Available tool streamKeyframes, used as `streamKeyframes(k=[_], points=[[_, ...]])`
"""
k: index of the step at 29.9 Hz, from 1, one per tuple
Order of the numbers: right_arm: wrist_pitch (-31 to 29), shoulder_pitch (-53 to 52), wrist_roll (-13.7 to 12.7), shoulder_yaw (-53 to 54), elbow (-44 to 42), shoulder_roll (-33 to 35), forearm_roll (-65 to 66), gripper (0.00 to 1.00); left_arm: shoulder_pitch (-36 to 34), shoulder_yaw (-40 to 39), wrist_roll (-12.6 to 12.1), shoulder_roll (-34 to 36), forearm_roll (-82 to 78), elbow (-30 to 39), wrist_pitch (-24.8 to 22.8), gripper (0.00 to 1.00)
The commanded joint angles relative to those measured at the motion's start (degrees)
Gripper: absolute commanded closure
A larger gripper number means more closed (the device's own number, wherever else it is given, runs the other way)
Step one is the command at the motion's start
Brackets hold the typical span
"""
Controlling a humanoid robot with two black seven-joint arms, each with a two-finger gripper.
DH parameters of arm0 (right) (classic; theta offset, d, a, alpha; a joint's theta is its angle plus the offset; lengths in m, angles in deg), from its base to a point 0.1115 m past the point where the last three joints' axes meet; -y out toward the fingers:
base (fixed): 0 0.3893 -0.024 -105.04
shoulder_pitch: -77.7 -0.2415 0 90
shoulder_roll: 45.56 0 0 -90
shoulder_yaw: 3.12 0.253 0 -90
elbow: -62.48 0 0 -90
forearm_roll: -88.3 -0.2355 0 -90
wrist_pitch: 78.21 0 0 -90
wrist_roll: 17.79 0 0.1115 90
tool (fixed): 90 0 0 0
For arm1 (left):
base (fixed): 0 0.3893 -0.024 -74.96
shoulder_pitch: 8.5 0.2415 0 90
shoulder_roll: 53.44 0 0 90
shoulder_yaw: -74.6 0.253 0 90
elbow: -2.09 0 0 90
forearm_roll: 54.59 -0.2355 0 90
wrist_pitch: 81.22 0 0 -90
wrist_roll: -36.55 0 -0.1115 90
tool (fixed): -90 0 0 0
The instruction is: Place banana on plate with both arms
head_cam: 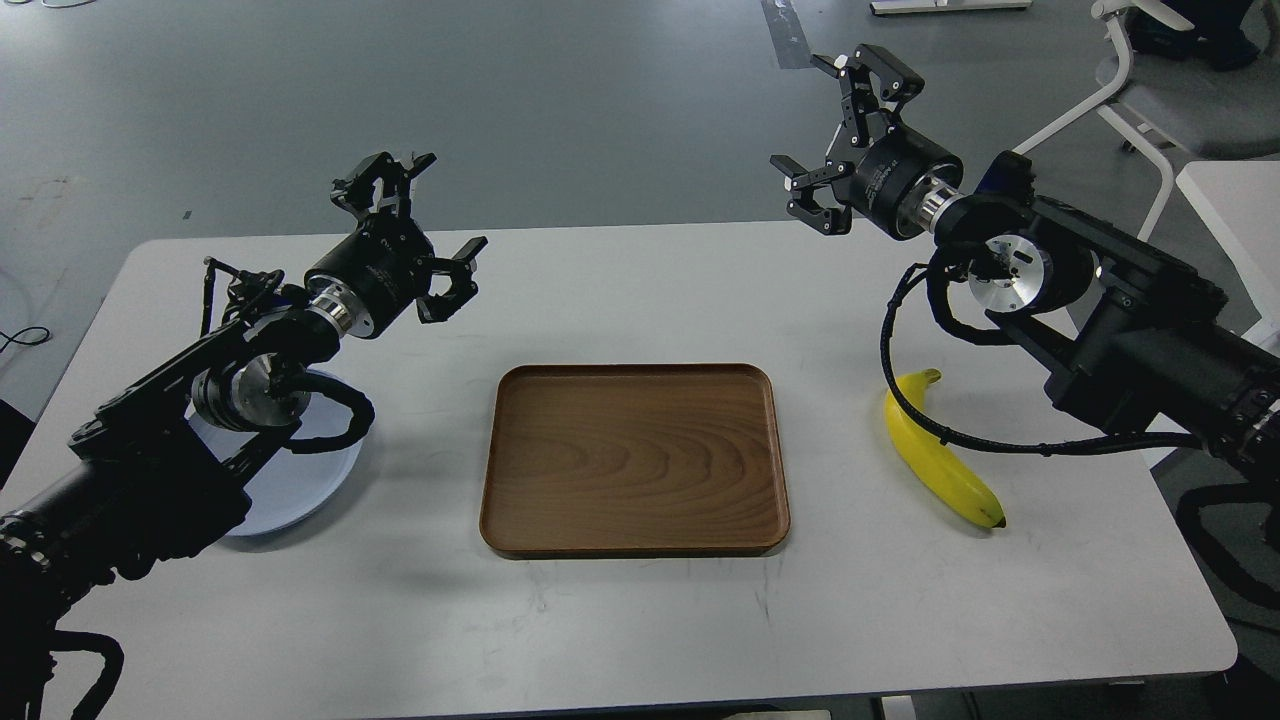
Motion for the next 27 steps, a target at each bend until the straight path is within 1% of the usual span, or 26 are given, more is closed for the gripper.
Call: streamKeyframes(k=[1,5,8,9,10,11,12,13,14,15,17,18,19,20,22,23,24,27], points=[[-0.13,0.56,-0.15,-0.03,-0.18,-0.21,0.07,0.0,-0.16,0.03,-0.01,0.3,-0.21,-0.07,-0.02,0.02],[-0.22,0.56,-0.15,-0.03,0.0,0.14,0.07,0.0,-0.16,0.03,0.08,0.39,-0.39,-0.07,0.07,0.02],[-0.22,0.56,-0.06,-0.04,0.0,0.14,0.07,0.0,-0.86,0.82,0.25,0.39,-1.43,-0.16,1.47,0.02],[-0.22,0.73,0.03,-0.12,0.0,0.23,0.07,0.0,-1.82,1.17,0.95,0.74,-4.92,-0.16,3.91,0.02],[-0.14,1.08,0.2,-0.04,0.08,0.31,0.16,0.0,-2.79,1.18,3.22,1.44,-11.92,0.02,7.07,0.02],[-0.05,1.26,0.21,-0.12,0.08,0.4,0.34,0.0,-3.23,1.18,4.81,1.71,-16.51,0.02,9.1,0.02],[0.04,1.69,0.21,-0.38,0.08,0.4,0.51,0.0,-3.93,1.18,7.87,2.67,-26.82,-0.07,13.91,0.02],[0.13,1.87,0.29,-0.73,0.17,0.49,0.51,0.0,-4.02,1.18,8.77,3.2,-32.06,-0.07,16.74,0.02],[0.04,2.05,0.29,-1.09,0.26,0.58,0.51,0.0,-4.11,1.18,9.04,3.99,-36.99,0.02,19.38,0.02],[0.04,2.14,0.38,-1.61,0.35,0.93,0.51,0.0,-3.68,1.35,9.39,5.91,-45.04,0.72,23.32,0.02],[0.13,2.14,0.38,-1.79,0.43,1.28,0.51,0.0,-2.97,1.7,10.18,9.51,-53.51,0.98,24.24,0.02],[0.13,2.14,0.38,-1.88,0.44,1.37,0.51,0.0,-2.36,2.31,11.58,11.97,-55.91,0.99,24.07,0.02],[0.13,2.14,0.38,-1.88,0.44,1.37,0.51,0.0,-1.83,3.1,12.46,13.3,-56.37,0.99,23.89,0.02],[0.13,2.14,0.38,-1.88,0.44,1.46,0.51,0.0,-0.44,6.5,13.34,15.31,-56.37,0.99,22.93,0.02],[0.13,2.14,0.38,-1.88,0.52,1.46,0.51,0.0,0.19,11.61,13.17,17.17,-56.37,0.99,21.7,0.02],[0.13,2.14,0.29,-1.88,0.52,1.46,0.51,0.0,0.37,16.68,13.0,19.27,-56.46,0.72,21.61,0.02],[0.13,2.14,0.29,-1.88,0.52,1.46,0.51,0.0,0.54,20.47,13.09,21.72,-56.55,0.46,22.3,0.02],[0.13,2.14,0.38,-1.97,0.52,1.46,0.51,0.0,0.98,25.34,13.61,25.78,-56.98,0.2,25.46,0.02]])
